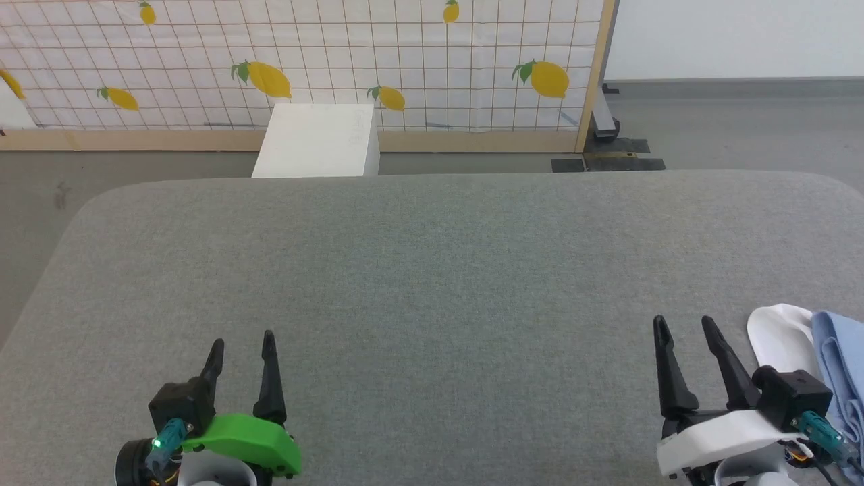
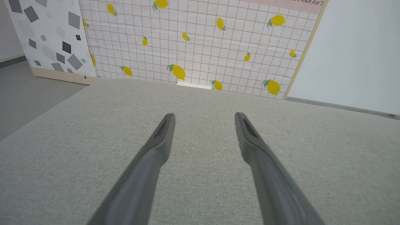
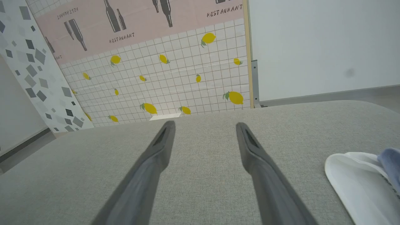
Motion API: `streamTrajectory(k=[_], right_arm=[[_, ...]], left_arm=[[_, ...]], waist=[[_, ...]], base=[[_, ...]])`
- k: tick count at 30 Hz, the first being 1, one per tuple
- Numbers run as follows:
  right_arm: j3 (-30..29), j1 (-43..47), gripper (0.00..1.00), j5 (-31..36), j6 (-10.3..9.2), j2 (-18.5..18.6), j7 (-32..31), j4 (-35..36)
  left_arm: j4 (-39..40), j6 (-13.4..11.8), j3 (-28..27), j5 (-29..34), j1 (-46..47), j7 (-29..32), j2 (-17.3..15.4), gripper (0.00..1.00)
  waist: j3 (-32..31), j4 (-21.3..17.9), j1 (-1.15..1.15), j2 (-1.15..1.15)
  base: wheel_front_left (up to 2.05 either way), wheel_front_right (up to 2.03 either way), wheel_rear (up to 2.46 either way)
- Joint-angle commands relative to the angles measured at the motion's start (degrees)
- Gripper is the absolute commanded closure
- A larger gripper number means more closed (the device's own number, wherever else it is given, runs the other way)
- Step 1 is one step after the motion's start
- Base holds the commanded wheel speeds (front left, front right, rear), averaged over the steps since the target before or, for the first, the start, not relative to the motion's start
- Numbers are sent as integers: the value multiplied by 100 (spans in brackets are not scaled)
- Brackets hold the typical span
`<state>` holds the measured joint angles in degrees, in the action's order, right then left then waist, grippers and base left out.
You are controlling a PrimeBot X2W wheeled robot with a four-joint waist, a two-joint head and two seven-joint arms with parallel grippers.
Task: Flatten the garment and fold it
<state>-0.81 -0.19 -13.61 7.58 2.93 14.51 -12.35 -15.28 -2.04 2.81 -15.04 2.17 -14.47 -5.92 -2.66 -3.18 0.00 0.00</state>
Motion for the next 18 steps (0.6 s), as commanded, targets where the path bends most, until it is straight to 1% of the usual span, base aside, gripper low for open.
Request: streamTrajectory(k=[1,2,3,18], right_arm=[[17,62,0,-12,-9,-5,40,-20],[25,57,0,-27,-9,-5,40,-24],[24,0,100,-16,0,0,-1,-6],[26,2,100,108,-1,1,-133,104]], left_arm=[[-20,33,15,74,-45,-46,15,0],[-29,51,23,75,-39,-47,10,0],[-28,30,11,1,0,0,0,100],[108,42,-23,124,-18,137,27,100]], waist=[[12,4,0,0],[20,3,0,0],[19,2,0,0],[42,30,0,0]], base=[[0,0,0],[0,0,0],[0,0,0],[0,0,0]])
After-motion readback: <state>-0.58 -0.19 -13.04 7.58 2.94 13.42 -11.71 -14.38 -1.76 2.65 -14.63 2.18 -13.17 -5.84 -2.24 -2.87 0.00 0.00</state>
